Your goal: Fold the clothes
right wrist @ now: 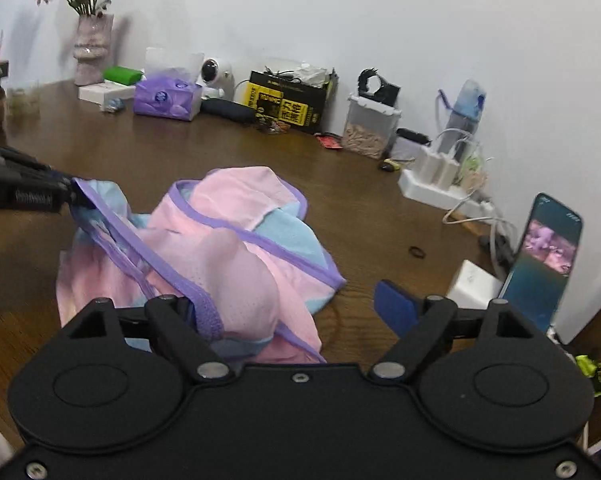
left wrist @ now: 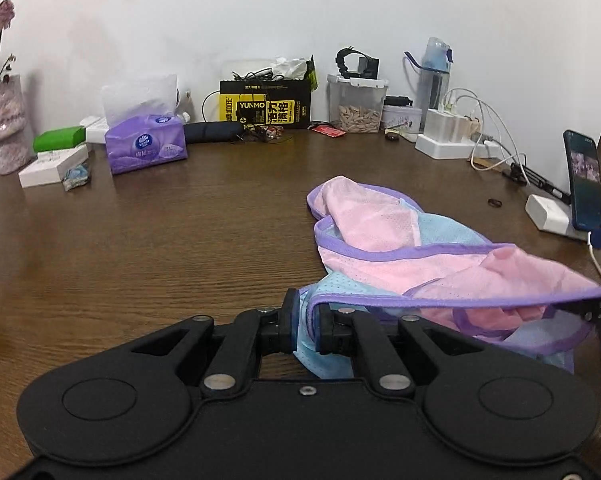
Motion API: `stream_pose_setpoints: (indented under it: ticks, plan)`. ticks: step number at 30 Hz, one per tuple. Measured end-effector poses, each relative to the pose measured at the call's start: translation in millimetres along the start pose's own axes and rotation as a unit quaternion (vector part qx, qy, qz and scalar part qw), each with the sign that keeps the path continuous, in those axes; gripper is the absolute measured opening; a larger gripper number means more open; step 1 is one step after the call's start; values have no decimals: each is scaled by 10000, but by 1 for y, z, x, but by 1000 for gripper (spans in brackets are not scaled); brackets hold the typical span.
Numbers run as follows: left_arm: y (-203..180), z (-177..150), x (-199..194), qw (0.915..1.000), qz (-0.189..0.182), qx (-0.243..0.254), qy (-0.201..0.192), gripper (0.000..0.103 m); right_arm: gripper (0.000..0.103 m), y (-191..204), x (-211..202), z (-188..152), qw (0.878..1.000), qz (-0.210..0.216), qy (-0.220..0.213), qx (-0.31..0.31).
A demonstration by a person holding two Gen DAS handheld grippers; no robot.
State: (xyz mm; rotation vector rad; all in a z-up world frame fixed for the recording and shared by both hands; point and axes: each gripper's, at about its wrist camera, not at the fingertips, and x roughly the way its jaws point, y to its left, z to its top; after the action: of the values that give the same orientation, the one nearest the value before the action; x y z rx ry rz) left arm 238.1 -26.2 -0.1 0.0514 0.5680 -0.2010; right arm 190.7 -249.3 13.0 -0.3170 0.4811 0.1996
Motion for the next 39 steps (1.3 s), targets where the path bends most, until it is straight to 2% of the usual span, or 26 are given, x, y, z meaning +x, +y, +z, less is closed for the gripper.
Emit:
stream_pose_setpoints:
  ticks: [1,2,3,4,5,6,7,10,11,13,15,18,21,22,27,29,30,31,32,35,37,39]
  plan:
    - [-3,-1,-3,9999,-10,115,-58,8,58,4,-1,1,9999,23,-94,-57]
    - [-12,-6,-10,9981,-42,561,-245,9,34,7,-2,4,9998,96,-138,-110]
    - [-20,-12,-15,9942,-20,987,-415,13,29,8,-3,7,9997,142,-164,-117]
    - [-25,-17,-19,9907,27,1252,-529,30,15,9,-2,11,9996,186,-191,-123]
    - [-34,-25,-26,9829,153,1680,-737,43,8,9,-2,13,9994,229,-214,-126]
    - [-38,-30,-30,9771,263,1916,-891,66,8,10,-3,15,9993,277,-224,-123]
    - [-40,-33,-32,9743,322,2006,-976,69,8,10,-4,17,9991,339,-242,-121]
    - [-47,-35,-39,9673,416,2196,-1200,69,8,12,-9,25,9980,498,-345,-152]
    - [-52,-35,-41,9623,382,2367,-1286,69,8,14,-12,29,9976,545,-391,-173]
    - [-62,-36,-45,9513,330,2710,-1431,69,8,17,-19,37,9966,607,-499,-238]
    - [-77,-42,-48,9310,305,3280,-1570,69,8,17,-26,45,9959,616,-618,-255]
    - [-85,-47,-47,9183,203,3593,-1648,69,8,16,-36,54,9950,568,-755,-334]
    - [-97,-56,-53,8960,-28,4078,-1756,69,8,13,-42,61,9944,544,-859,-299]
    - [-98,-57,-53,8941,-59,4117,-1764,69,8,12,-43,63,9943,511,-892,-281]
    - [-101,-53,-59,9015,-140,3955,-1752,68,8,9,-47,71,9938,452,-993,-193]
    - [-101,-50,-58,9049,-152,3896,-1705,51,8,10,-49,71,9934,477,-1012,-265]
    - [-100,-47,-58,9088,-251,3841,-1611,23,8,12,-50,71,9932,528,-994,-305]
    - [-97,-41,-55,9172,-505,3701,-1384,3,8,13,-50,71,9930,571,-975,-350]
    - [-91,-32,-53,9266,-886,3468,-1154,3,8,15,-51,70,9928,595,-958,-399]
    - [-76,-19,-52,9359,-1558,2995,-1009,3,8,22,-51,65,9925,678,-865,-534]
    - [-72,-10,-46,9517,-1331,2611,-910,2,10,21,-41,57,9942,693,-695,-435]
    - [-66,2,-34,9694,-778,2184,-802,2,33,16,-18,47,9971,654,-330,-227]
